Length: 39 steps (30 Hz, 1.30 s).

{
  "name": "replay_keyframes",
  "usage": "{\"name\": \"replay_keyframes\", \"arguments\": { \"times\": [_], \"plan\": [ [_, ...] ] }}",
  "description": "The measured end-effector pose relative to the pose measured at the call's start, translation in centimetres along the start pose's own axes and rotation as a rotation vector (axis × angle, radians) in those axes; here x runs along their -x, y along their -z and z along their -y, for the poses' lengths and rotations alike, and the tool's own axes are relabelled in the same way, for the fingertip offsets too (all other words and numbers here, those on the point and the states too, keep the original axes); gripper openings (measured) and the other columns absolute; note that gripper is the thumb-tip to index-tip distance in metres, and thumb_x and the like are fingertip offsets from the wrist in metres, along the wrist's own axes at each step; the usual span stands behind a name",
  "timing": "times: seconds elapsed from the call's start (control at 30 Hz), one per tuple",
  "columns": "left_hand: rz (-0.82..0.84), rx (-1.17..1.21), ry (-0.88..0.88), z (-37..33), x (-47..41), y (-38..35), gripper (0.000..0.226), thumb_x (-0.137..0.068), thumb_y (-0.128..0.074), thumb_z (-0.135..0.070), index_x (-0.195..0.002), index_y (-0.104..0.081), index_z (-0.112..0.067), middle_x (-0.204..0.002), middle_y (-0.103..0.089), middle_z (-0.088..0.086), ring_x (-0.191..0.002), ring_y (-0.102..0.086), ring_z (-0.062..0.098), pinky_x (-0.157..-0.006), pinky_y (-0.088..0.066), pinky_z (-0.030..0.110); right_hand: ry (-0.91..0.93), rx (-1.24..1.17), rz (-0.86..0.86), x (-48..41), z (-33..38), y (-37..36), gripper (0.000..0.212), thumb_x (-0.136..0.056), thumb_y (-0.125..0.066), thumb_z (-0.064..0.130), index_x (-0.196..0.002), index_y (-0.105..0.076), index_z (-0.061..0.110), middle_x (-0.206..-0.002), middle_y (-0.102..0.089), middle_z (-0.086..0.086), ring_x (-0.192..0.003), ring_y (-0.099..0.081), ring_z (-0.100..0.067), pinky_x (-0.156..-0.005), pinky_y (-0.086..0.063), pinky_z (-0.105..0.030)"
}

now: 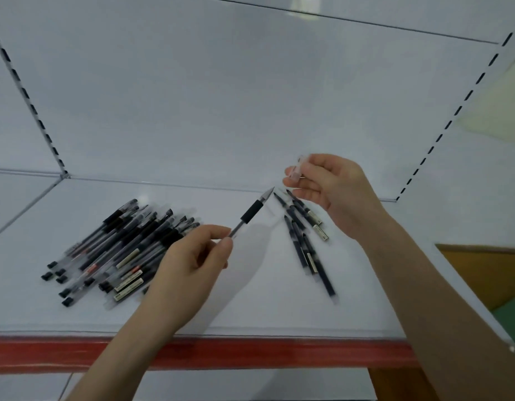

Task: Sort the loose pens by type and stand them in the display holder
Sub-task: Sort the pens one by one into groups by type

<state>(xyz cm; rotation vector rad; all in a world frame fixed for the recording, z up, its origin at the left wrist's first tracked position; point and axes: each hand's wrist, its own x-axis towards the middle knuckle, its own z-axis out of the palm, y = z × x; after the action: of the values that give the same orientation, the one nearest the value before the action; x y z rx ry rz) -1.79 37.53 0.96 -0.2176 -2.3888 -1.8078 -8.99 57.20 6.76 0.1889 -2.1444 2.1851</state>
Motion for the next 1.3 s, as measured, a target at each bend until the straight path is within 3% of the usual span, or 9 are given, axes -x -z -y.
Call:
{"name": "replay_keyframes", "arguments": {
  "times": [0.13, 0.27, 0.4, 0.57, 0.63, 0.87, 1.07, 1.23, 1.3],
  "plan": [
    [0.010, 0.010, -0.017, -0.3, -0.1, -0.4, 0.012, -0.087, -0.052, -0.019, -0.087, -0.062, -0.026, -0.060, -0.061, -0.014, -0.050, -0.046, 0.003, -0.050, -0.039, 0.015, 0.031, -0.051, -0.009, 1.8, 0.3, 0.5, 0.023, -0.087, -0.054, -0.001, -0.101, -0.058, 0.016, -0.074, -0.070, -0.004, -0.075, -0.070, -0.014, -0.068, -0.054, -0.019],
    [0.016, 0.007, -0.040, -0.9, -0.1, -0.7, 0.012, -0.087, -0.053, -0.017, -0.085, -0.062, -0.025, -0.062, -0.061, -0.014, -0.051, -0.049, 0.000, -0.051, -0.039, 0.012, 0.086, 0.141, 0.061, 3.0, 0.2, 1.1, 0.028, -0.089, -0.054, 0.004, -0.099, -0.064, 0.029, -0.073, -0.067, 0.008, -0.074, -0.062, -0.004, -0.068, -0.049, -0.017],
    [0.037, -0.005, -0.058, -1.3, -0.1, -0.7, 0.012, -0.087, -0.054, -0.015, -0.085, -0.062, -0.023, -0.063, -0.062, -0.015, -0.054, -0.053, -0.004, -0.053, -0.040, 0.007, 0.118, 0.268, 0.103, 3.8, 0.4, 1.6, 0.030, -0.091, -0.052, 0.010, -0.093, -0.065, 0.037, -0.072, -0.065, 0.022, -0.085, -0.059, -0.001, -0.070, -0.047, -0.012],
    [0.051, 0.014, -0.053, -1.1, 0.2, -0.5, 0.006, -0.080, -0.056, -0.033, -0.081, -0.062, -0.030, -0.064, -0.062, -0.013, -0.054, -0.050, 0.002, -0.052, -0.040, 0.012, 0.111, 0.369, 0.131, 3.9, 0.6, 2.1, 0.017, -0.088, -0.058, 0.011, -0.089, -0.063, 0.027, -0.078, -0.062, 0.007, -0.071, -0.057, -0.002, -0.064, -0.045, -0.011],
    [0.041, 0.011, -0.047, -1.1, 0.2, -0.3, 0.010, -0.086, -0.058, -0.026, -0.079, -0.061, -0.032, -0.064, -0.062, -0.013, -0.055, -0.048, 0.005, -0.051, -0.039, 0.013, 0.100, 0.367, 0.152, 3.8, 0.8, 2.1, 0.015, -0.087, -0.059, 0.009, -0.087, -0.062, 0.023, -0.078, -0.061, 0.005, -0.066, -0.056, 0.002, -0.062, -0.045, -0.010],
    [0.055, -0.010, -0.027, -0.9, 0.5, 0.1, 0.015, -0.086, -0.055, -0.017, -0.080, -0.061, -0.030, -0.064, -0.061, -0.013, -0.054, -0.051, -0.001, -0.051, -0.039, 0.008, 0.127, 0.397, 0.222, 3.4, 0.9, 1.8, 0.019, -0.087, -0.058, 0.007, -0.087, -0.065, 0.025, -0.070, -0.065, 0.018, -0.068, -0.057, 0.005, -0.066, -0.046, -0.009],
    [0.039, -0.033, -0.035, -0.7, 0.5, 0.6, 0.016, -0.086, -0.056, -0.017, -0.081, -0.062, -0.030, -0.062, -0.061, -0.014, -0.053, -0.049, 0.003, -0.049, -0.038, 0.010, 0.117, 0.398, 0.221, 3.2, 0.8, 1.7, 0.019, -0.086, -0.060, 0.007, -0.086, -0.066, 0.025, -0.068, -0.065, 0.018, -0.067, -0.057, 0.003, -0.065, -0.046, -0.010],
    [0.019, -0.006, -0.034, -0.7, 0.4, 0.7, 0.014, -0.086, -0.056, -0.015, -0.081, -0.063, -0.027, -0.061, -0.061, -0.013, -0.053, -0.049, 0.002, -0.050, -0.038, 0.009, -0.010, 0.171, 0.085, 3.0, 0.5, 1.6, 0.009, -0.091, -0.052, 0.009, -0.092, -0.060, 0.013, -0.071, -0.071, 0.004, -0.062, -0.061, -0.006, -0.059, -0.051, -0.015],
    [0.023, 0.001, -0.035, -0.6, 0.4, 0.6, 0.011, -0.086, -0.059, -0.019, -0.081, -0.063, -0.027, -0.060, -0.061, -0.013, -0.053, -0.050, 0.001, -0.050, -0.038, 0.008, -0.055, 0.144, 0.081, 3.0, 0.3, 1.4, 0.014, -0.093, -0.048, 0.009, -0.099, -0.059, 0.015, -0.072, -0.070, 0.000, -0.061, -0.061, -0.009, -0.058, -0.051, -0.018]
  ]
}}
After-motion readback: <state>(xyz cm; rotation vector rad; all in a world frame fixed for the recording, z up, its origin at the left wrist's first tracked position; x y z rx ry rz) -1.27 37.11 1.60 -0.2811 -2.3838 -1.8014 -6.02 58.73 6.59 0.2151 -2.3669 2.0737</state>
